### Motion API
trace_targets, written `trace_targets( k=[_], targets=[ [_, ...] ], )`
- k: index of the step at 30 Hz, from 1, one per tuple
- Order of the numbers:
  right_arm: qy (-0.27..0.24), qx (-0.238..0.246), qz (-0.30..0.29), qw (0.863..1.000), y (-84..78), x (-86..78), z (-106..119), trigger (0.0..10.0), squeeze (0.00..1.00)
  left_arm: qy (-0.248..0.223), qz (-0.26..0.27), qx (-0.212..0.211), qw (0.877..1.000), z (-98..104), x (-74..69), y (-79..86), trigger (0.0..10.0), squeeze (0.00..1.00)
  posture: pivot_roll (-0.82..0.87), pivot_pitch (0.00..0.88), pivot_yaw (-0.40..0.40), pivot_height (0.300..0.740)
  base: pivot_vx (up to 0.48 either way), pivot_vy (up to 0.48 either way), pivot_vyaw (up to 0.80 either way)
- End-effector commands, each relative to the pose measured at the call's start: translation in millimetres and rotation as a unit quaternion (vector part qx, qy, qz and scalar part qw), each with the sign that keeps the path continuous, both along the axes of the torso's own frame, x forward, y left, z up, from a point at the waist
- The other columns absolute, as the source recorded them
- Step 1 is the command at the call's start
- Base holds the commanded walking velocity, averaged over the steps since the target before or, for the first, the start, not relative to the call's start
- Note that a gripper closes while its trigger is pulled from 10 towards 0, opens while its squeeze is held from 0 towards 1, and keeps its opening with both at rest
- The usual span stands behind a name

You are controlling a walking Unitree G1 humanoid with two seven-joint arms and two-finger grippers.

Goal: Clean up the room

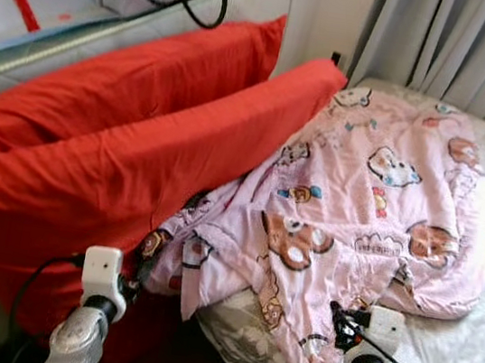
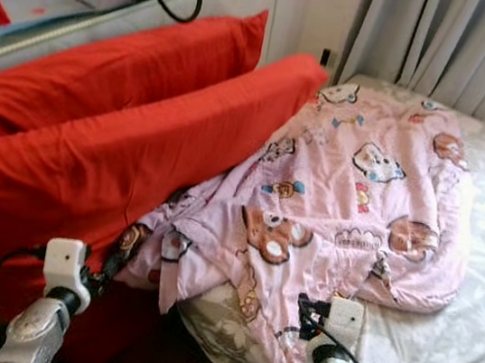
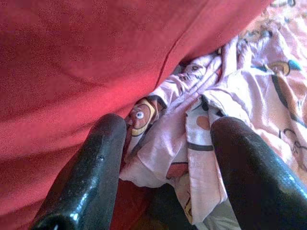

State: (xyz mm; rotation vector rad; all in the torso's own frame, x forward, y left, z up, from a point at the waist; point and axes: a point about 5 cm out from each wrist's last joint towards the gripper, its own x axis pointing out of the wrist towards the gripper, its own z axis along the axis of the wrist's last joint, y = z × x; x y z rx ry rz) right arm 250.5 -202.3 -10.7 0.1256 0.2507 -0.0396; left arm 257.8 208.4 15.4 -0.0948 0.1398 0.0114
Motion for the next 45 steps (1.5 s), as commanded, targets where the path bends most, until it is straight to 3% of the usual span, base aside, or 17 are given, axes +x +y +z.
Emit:
trace_targets(
  k=[1, 13, 19, 25, 32, 36, 45],
  targets=[
    [-0.003, -0.007, 0.016, 1.000, 5.9, -0.6, 1, 10.0, 0.00, -0.025, -0.004, -0.006, 1.000, 12, 6.6, -2.3, 10.0, 0.00, 0.04, 0.058, -0.020, 0.740, 0.000, 0.000, 0.00],
    [-0.010, -0.009, 0.012, 1.000, 10.7, 2.8, 5, 10.0, 0.00, -0.056, -0.022, -0.021, 0.998, 34, 18.7, -15.1, 10.0, 0.00, 0.03, 0.025, -0.009, 0.695, 0.000, 0.000, 0.00],
    [-0.031, 0.013, 0.002, 0.999, 9.9, 3.5, 9, 10.0, 0.00, -0.048, -0.024, -0.022, 0.998, 32, 16.8, -15.9, 10.0, 0.00, 0.03, 0.015, -0.010, 0.685, 0.000, 0.000, 0.00],
    [-0.014, 0.010, 0.004, 1.000, 7.5, 3.4, 7, 10.0, 0.00, -0.040, -0.020, -0.024, 0.999, 33, 12.7, -13.5, 10.0, 0.00, 0.03, 0.031, -0.018, 0.685, 0.000, 0.000, 0.00],
    [0.007, 0.026, 0.020, 0.999, 13.0, 3.6, 3, 10.0, 0.00, -0.034, -0.011, -0.020, 0.999, 33, 12.4, -10.3, 10.0, 0.00, 0.03, 0.050, -0.020, 0.650, 0.000, 0.000, 0.00],
    [-0.003, 0.036, 0.036, 0.999, 21.5, 4.1, 5, 10.0, 0.00, -0.035, -0.011, -0.018, 0.999, 35, 12.4, -10.0, 10.0, 0.00, 0.03, 0.057, -0.019, 0.650, 0.000, 0.000, 0.00],
    [0.005, 0.042, 0.033, 0.999, 23.9, 4.3, 4, 10.0, 0.00, -0.030, -0.015, -0.016, 0.999, 36, 12.7, -11.1, 10.0, 0.00, 0.04, 0.070, -0.020, 0.650, 0.000, 0.000, 0.00]
  ],
)
